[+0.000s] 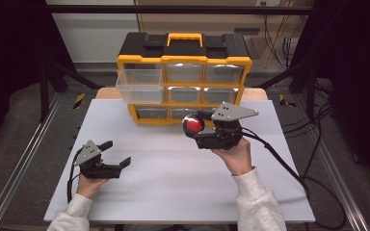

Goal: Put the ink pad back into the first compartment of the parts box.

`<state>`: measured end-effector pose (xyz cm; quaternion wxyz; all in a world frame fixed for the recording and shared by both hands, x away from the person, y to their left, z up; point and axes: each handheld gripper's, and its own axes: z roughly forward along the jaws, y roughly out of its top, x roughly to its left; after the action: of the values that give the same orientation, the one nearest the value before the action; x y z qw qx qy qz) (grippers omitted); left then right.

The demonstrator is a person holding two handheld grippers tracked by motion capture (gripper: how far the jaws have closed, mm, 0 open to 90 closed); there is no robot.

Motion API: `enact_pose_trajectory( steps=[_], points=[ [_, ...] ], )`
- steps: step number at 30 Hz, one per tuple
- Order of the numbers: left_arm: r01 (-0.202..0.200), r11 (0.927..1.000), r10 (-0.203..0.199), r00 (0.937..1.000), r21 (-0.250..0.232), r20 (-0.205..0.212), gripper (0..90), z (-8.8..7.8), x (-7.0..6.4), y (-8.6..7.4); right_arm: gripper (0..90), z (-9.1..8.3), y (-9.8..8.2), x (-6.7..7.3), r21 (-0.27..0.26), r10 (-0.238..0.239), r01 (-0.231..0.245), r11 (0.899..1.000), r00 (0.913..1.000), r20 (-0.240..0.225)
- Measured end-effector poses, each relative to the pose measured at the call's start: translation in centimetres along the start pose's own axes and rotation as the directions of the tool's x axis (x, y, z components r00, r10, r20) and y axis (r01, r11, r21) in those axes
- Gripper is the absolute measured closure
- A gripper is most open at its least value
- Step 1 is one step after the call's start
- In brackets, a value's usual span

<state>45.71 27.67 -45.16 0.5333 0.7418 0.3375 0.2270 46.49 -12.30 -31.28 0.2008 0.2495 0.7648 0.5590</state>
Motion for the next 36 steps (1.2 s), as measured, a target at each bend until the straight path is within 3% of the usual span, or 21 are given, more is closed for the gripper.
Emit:
enact_pose_trajectory(
  steps=[36],
  points=[
    [-0.001, 1.0, 0.001, 1.0, 0.002, 0.001, 1.2, 0.0, 0.0, 0.0, 30.1, 3.9, 7.8, -0.3, -0.048, -0.035, 0.036, 0.998, 0.9992, 0.019]
  ],
)
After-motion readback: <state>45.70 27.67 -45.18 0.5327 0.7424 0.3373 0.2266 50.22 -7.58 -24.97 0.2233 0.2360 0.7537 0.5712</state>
